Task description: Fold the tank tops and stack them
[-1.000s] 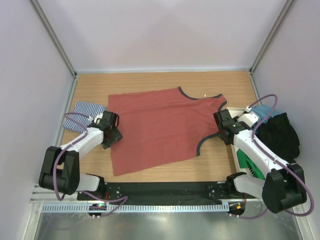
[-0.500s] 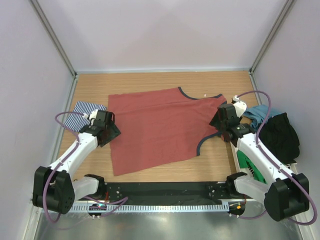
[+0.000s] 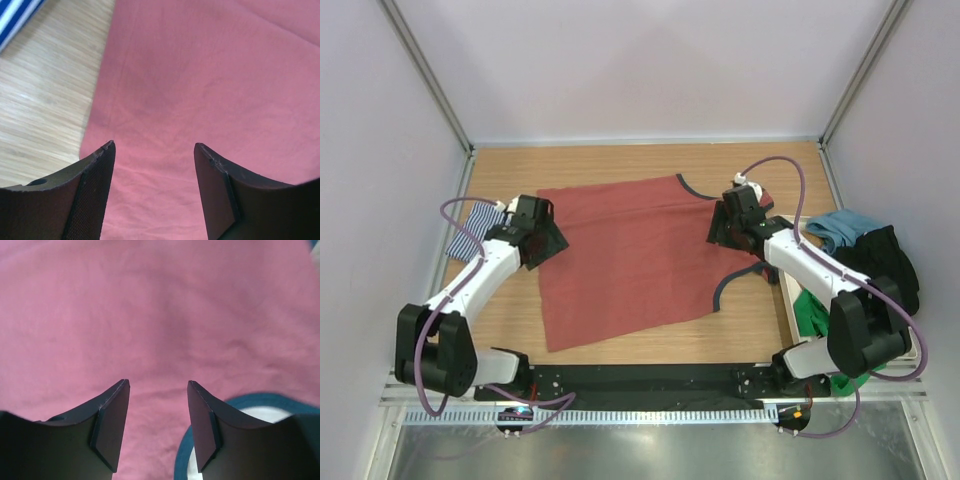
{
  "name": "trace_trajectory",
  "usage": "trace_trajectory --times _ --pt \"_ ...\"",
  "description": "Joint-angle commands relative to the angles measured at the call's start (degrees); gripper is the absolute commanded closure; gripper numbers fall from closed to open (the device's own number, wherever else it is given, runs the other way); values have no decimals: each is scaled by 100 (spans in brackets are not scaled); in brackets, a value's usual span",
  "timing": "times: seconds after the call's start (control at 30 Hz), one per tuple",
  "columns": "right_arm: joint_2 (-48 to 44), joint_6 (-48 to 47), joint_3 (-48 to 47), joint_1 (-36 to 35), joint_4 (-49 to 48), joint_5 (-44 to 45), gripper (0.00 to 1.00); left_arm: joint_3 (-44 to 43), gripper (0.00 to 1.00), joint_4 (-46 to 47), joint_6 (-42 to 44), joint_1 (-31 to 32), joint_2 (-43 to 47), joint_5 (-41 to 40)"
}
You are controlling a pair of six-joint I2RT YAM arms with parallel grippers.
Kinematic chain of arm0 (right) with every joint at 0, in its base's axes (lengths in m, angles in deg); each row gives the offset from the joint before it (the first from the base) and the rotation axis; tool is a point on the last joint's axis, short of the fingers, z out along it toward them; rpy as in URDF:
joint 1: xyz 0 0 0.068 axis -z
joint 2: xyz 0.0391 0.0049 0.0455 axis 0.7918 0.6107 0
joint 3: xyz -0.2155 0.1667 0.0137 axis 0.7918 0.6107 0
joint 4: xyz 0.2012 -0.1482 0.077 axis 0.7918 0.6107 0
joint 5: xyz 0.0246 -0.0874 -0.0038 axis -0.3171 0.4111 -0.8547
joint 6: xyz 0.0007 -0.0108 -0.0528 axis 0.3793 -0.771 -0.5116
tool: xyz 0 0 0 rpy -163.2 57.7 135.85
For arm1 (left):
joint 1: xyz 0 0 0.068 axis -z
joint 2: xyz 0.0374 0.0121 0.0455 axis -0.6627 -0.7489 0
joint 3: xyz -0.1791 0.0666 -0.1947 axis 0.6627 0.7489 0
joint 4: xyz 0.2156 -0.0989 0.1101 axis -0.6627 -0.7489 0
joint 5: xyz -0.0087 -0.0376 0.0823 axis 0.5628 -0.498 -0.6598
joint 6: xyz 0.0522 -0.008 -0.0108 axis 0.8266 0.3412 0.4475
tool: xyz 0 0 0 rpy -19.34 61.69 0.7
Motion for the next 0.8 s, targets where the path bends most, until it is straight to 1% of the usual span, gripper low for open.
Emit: trace_trajectory --times 0.0,0.03,0.1,0.13,0.17,0.2,0.23,0.27,0.3,0.33,0.43,0.53,0.63,0.77 --pt "-476 165 299 -343 394 41 44 197 35 -129 -1 43 421 438" --pt "-581 236 369 -527 509 94 44 363 36 -303 -44 122 701 430" --pt "-783 499 571 -660 929 322 49 530 36 -602 -342 166 1018 124" --pt "-845 613 720 -748 1071 401 49 705 36 -882 -439 192 1377 87" --pt "-916 762 835 -783 1168 454 47 794 36 -1041 -701 193 1528 43" --pt "-1099 859 940 -810 1291 463 45 873 36 -1217 -878 201 1678 -175" --pt "-1188 947 1176 -862 1327 437 45 979 36 -1671 -1063 210 1784 -264" --pt "-1293 1122 1300 -880 1362 341 42 1023 36 -1885 -1343 210 1915 -343" --pt "-1494 1211 1423 -898 1380 288 41 1102 36 -2209 -1494 263 1943 -379" --pt "-1592 1290 1633 -924 1406 227 39 1129 37 -2308 -1608 315 1917 -266" --pt "-1882 1563 1977 -942 1398 -107 39 1269 39 -2475 -1723 377 1811 199" --pt "-2041 1739 2267 -968 1231 -424 39 1419 40 -2546 -1882 491 1767 253" --pt "-2007 1774 2374 -986 1099 -574 41 1419 40 -2704 -2022 570 1767 149" --pt "-1805 1783 2497 -994 792 -688 45 1323 40 -2888 -2049 597 1715 140"
